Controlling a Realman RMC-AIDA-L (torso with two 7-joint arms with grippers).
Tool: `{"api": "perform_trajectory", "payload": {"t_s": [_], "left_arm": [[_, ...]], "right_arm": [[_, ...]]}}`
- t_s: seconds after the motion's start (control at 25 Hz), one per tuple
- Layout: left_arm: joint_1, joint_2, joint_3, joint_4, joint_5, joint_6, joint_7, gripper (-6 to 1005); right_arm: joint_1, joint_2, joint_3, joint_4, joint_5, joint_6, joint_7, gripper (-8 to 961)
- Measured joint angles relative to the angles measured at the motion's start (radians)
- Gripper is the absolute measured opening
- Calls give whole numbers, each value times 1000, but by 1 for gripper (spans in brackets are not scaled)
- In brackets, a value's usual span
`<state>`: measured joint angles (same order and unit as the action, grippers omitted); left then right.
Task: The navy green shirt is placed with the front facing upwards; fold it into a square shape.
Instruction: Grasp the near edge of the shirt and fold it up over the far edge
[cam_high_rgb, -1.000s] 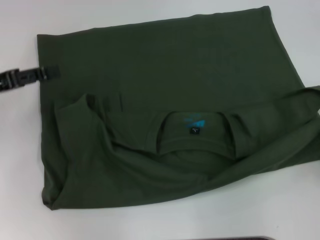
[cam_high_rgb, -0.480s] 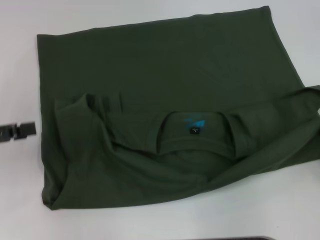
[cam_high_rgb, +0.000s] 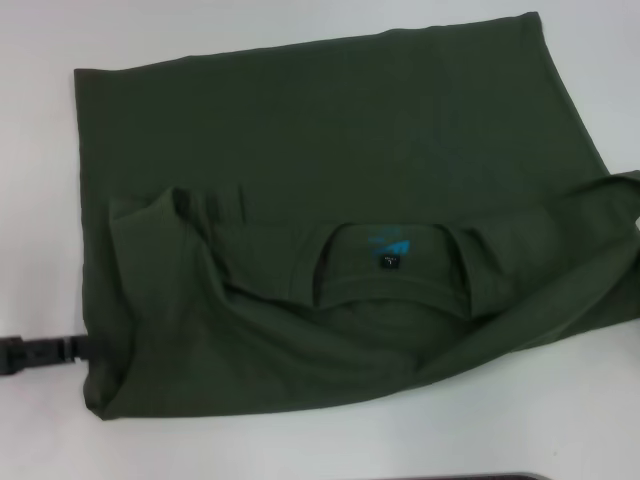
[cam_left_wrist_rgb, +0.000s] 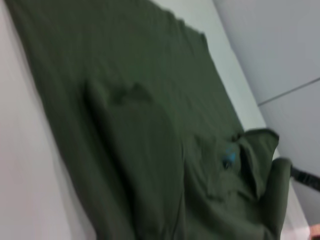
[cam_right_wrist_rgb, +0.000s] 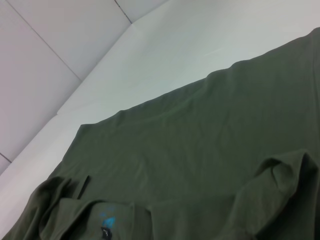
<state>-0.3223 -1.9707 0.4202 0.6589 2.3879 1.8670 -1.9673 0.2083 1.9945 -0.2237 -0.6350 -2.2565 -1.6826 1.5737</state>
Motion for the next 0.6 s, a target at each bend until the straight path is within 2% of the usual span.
{"api": "perform_trajectory", "payload": {"t_s": [0.2,0.6], "left_arm": [[-3,-27,15,-6,48,-18,29,951],[-4,-40,53,-18,49,-39,43,951]], "right_arm": [[-1,1,0,1,0,-1,0,43],[0,1,-3,2,0,-2,0,43]]}}
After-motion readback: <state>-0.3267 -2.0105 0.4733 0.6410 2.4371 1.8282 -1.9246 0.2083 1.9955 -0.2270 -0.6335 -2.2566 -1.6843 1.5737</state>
